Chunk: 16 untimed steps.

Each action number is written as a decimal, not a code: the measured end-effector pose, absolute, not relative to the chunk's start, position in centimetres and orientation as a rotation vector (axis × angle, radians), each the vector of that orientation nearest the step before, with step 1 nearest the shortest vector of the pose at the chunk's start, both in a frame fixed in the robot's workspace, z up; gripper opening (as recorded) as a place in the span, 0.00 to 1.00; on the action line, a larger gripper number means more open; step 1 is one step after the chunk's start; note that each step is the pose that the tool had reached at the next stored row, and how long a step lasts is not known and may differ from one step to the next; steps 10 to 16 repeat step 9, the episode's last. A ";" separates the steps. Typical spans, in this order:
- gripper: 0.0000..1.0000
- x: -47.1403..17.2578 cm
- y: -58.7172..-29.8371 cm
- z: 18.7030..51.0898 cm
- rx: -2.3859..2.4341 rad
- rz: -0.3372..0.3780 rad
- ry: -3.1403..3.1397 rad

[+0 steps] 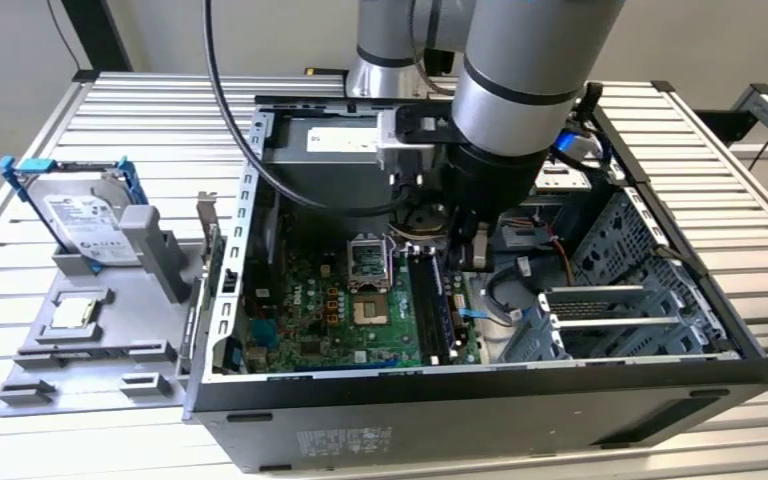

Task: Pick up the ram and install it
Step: 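Press down the ram until it locks into place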

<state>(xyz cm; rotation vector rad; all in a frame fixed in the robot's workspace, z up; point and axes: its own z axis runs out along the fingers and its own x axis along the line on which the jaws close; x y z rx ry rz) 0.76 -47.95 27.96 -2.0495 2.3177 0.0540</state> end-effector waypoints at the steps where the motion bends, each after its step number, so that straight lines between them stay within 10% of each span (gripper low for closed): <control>1: 0.00 0.8 -48.0 28.4 -2.050 0.054 2.318; 16: 0.00 0.8 -48.0 28.6 -2.050 0.054 2.318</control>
